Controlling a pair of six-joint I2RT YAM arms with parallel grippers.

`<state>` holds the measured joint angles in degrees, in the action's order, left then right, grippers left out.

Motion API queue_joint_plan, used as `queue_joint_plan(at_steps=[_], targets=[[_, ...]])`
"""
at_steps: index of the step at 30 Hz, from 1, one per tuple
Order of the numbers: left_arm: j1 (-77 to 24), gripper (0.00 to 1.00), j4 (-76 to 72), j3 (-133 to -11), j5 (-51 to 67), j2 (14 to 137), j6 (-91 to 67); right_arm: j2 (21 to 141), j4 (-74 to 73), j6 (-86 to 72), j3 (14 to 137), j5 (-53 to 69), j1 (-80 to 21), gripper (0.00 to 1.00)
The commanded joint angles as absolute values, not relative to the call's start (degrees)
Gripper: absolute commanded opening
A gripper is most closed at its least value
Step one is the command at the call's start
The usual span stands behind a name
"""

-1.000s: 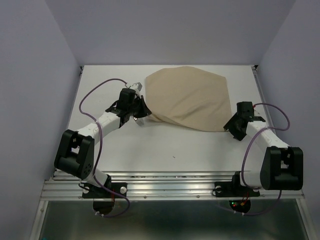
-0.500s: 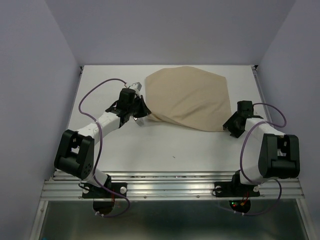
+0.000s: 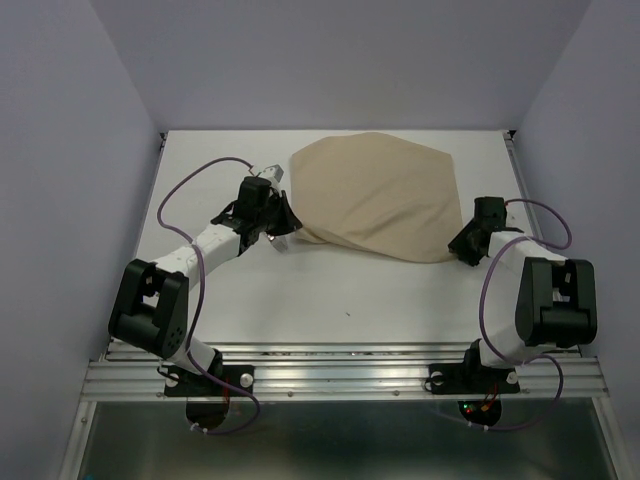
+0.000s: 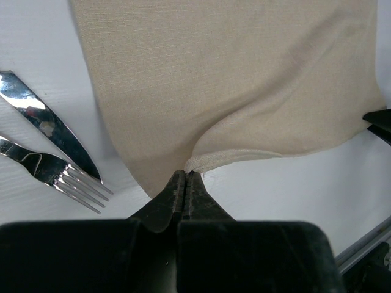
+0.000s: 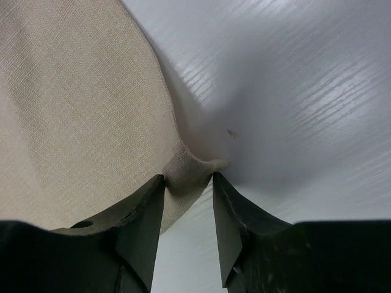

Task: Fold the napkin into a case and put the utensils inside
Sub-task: Flatten out the crumpled napkin at the center of the board.

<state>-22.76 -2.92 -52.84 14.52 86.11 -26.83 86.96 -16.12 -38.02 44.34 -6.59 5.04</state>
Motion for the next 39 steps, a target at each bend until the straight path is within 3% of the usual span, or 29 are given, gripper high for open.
queue_joint_plan(at_steps=[1,4,7,8,10,13,14,15,22,25,30,33,39], targets=[[-22.59,0.00,-3.25,-52.91,14.15,83.76,-26.81,88.07,-14.94,-36.56,45.18,-8.52,5.71,0.43],[-22.59,0.00,-3.08,-52.82,13.71,83.41,-26.63,88.33,-14.85,-36.56,44.74,-8.70,6.24,0.43],[-22.59,0.00,-3.08,-52.74,13.62,83.23,-26.54,88.86,-14.42,-36.65,44.56,-8.61,6.77,0.36],[-22.59,0.00,-3.08,-52.73,13.71,83.23,-26.54,89.03,-14.33,-36.65,44.65,-8.53,6.77,0.30],[-22.59,0.00,-2.99,-52.73,13.62,83.32,-26.54,88.77,-14.24,-36.83,44.74,-8.35,6.77,0.29],[-22.59,0.00,-2.90,-52.47,13.45,83.14,-26.54,88.24,-14.33,-36.83,44.39,-9.14,6.77,0.31],[-22.59,0.00,-2.90,-52.47,13.27,82.88,-26.54,87.98,-14.33,-36.74,44.12,-9.40,6.77,0.41],[-22.59,0.00,-2.81,-52.38,13.27,82.79,-26.54,87.80,-14.33,-36.83,43.95,-10.10,6.77,0.43],[-22.67,0.00,-2.64,-52.12,12.92,82.44,-26.54,86.66,-14.33,-36.39,42.10,-10.73,7.47,0.45],[-22.59,0.00,-2.64,-52.38,13.18,82.44,-26.63,86.57,-14.24,-36.30,42.19,-9.76,7.47,0.38],[-22.59,0.00,-2.55,-52.73,13.27,82.09,-26.72,85.61,-13.80,-36.47,42.98,-6.51,7.47,0.01],[-22.59,0.00,-1.85,-53.70,13.27,82.00,-26.54,82.89,-15.20,-36.65,45.07,-4.40,7.47,0.01],[-22.59,0.00,6.58,-67.30,10.46,82.97,-22.15,74.10,-22.14,-35.07,55.53,-6.59,7.47,0.01]])
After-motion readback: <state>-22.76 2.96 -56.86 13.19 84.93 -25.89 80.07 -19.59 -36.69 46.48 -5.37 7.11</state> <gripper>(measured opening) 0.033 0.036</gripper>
